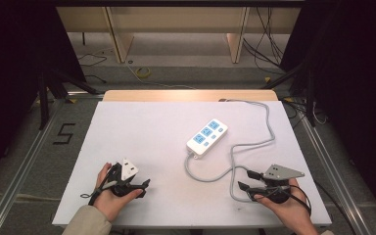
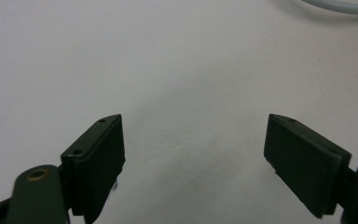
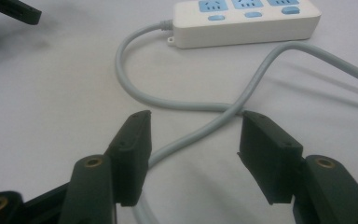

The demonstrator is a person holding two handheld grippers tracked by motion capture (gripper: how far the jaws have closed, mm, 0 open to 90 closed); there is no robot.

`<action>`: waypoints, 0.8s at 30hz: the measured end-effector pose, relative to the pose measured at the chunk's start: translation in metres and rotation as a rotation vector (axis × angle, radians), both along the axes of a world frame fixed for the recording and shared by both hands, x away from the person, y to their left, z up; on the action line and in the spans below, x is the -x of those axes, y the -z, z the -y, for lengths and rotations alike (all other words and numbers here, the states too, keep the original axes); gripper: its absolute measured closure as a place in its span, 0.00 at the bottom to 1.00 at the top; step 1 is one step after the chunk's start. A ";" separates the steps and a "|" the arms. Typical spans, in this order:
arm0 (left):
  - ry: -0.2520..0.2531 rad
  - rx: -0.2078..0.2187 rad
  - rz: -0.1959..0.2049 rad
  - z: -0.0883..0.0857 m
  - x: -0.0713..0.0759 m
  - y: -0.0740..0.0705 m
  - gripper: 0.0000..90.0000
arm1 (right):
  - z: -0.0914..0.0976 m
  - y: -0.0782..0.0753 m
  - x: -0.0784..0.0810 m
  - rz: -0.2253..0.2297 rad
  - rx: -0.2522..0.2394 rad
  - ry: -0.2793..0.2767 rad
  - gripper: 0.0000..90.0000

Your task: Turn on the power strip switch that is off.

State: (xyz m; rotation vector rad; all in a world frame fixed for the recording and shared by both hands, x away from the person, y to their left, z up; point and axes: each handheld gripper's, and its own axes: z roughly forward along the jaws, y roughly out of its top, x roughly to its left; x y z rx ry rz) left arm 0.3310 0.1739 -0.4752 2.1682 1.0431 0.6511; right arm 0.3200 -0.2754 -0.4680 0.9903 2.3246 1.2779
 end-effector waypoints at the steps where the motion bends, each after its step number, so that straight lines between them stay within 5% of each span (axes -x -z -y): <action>1: 0.000 -0.001 0.001 0.000 0.000 0.000 0.22 | 0.000 0.000 0.000 0.002 0.002 -0.003 0.54; 8: -0.011 0.002 0.011 0.000 0.000 0.000 0.22 | 0.001 -0.001 0.000 0.020 0.038 -0.004 0.70; 18: -0.008 -0.007 0.005 0.000 -0.002 0.002 0.21 | 0.001 -0.006 -0.004 -0.014 0.110 -0.001 1.00; 24: -0.009 -0.010 0.005 -0.001 -0.001 0.002 0.21 | 0.001 -0.010 -0.007 -0.031 0.135 0.007 1.00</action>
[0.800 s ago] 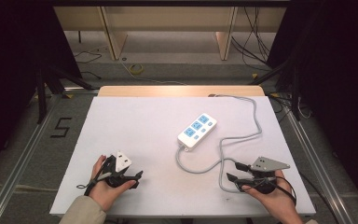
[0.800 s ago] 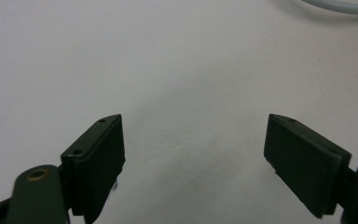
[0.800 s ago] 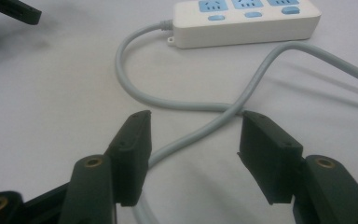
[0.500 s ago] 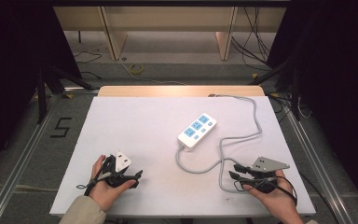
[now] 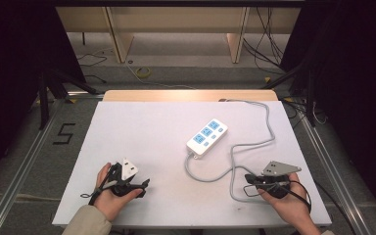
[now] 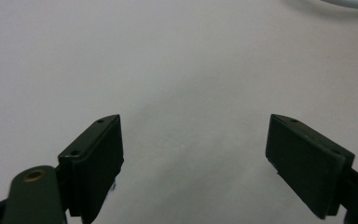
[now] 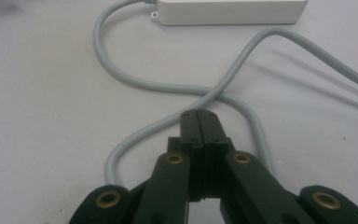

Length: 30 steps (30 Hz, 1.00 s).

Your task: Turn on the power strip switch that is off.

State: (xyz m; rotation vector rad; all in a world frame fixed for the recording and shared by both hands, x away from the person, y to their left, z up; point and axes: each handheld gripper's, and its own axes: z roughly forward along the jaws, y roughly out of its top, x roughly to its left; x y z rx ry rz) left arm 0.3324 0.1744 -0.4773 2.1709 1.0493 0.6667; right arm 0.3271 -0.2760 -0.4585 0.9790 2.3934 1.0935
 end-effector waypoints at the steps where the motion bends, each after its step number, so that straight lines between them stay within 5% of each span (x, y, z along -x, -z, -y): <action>1: -0.001 0.002 0.001 0.000 0.000 0.000 0.21 | -0.001 -0.001 -0.001 -0.003 0.000 0.000 1.00; 30: -0.015 -0.003 0.020 -0.001 -0.001 -0.002 0.21 | -0.014 -0.013 -0.020 -0.054 0.057 -0.002 1.00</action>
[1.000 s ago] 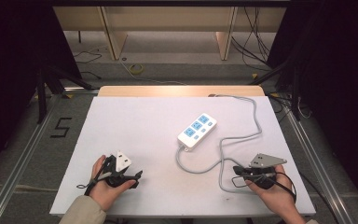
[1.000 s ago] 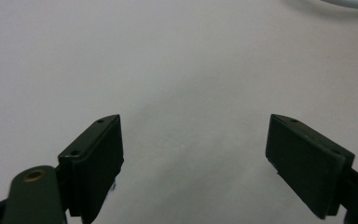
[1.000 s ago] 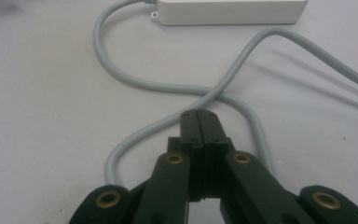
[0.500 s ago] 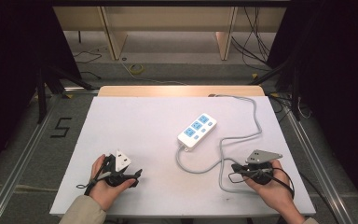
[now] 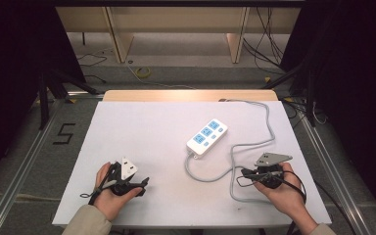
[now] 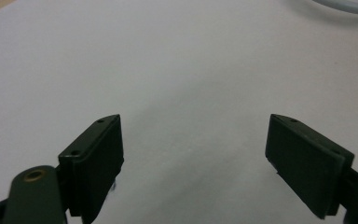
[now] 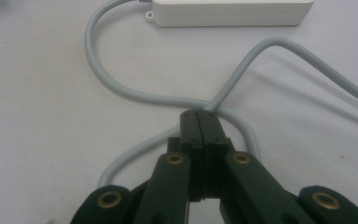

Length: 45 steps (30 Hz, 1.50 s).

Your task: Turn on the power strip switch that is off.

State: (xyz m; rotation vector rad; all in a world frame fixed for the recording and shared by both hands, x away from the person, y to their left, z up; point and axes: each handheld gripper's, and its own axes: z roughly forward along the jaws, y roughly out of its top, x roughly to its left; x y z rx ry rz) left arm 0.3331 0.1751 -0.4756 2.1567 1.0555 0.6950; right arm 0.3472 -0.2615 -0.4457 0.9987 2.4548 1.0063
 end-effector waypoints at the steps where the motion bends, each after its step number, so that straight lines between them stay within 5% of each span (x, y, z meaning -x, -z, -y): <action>1: 0.003 -0.002 0.001 0.000 0.000 0.000 0.21 | 0.000 0.000 -0.001 -0.001 0.002 -0.001 1.00; 45: 0.004 -0.001 0.008 0.001 0.000 -0.001 0.21 | -0.015 -0.012 -0.030 -0.019 0.037 0.007 1.00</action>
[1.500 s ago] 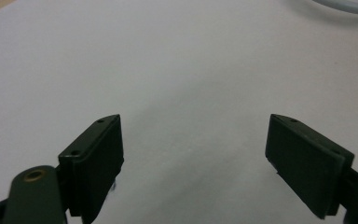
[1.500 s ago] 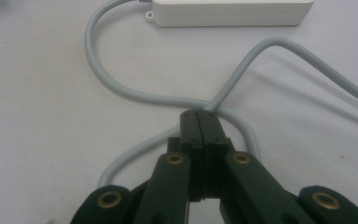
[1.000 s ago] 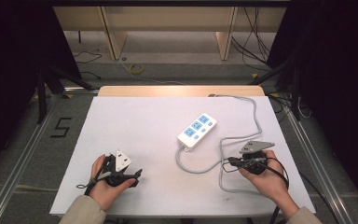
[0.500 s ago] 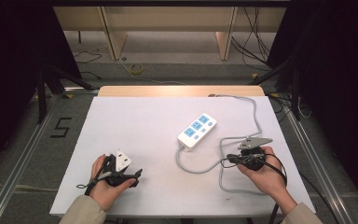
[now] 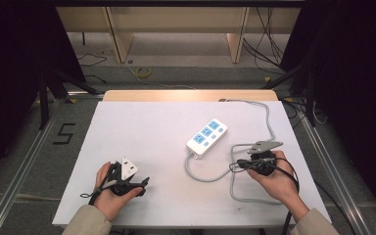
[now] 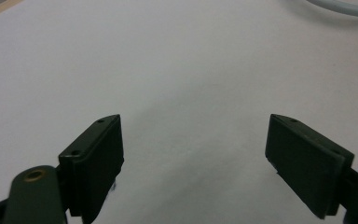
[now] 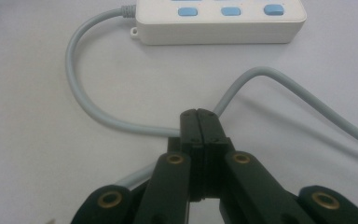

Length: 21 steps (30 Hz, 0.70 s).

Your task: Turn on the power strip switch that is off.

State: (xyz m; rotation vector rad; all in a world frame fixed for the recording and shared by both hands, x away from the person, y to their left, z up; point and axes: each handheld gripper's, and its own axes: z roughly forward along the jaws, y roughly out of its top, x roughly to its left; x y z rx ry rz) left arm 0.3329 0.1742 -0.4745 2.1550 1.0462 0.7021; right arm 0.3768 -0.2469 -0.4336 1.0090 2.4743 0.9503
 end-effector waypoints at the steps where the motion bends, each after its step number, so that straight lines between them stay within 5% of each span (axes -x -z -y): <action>1: 0.000 0.000 0.000 0.000 0.000 0.000 0.21 | 0.000 0.000 -0.001 -0.001 0.000 0.000 1.00; 21: -0.001 0.001 0.001 0.001 0.000 0.000 0.21 | -0.006 -0.006 -0.015 -0.007 0.023 -0.002 1.00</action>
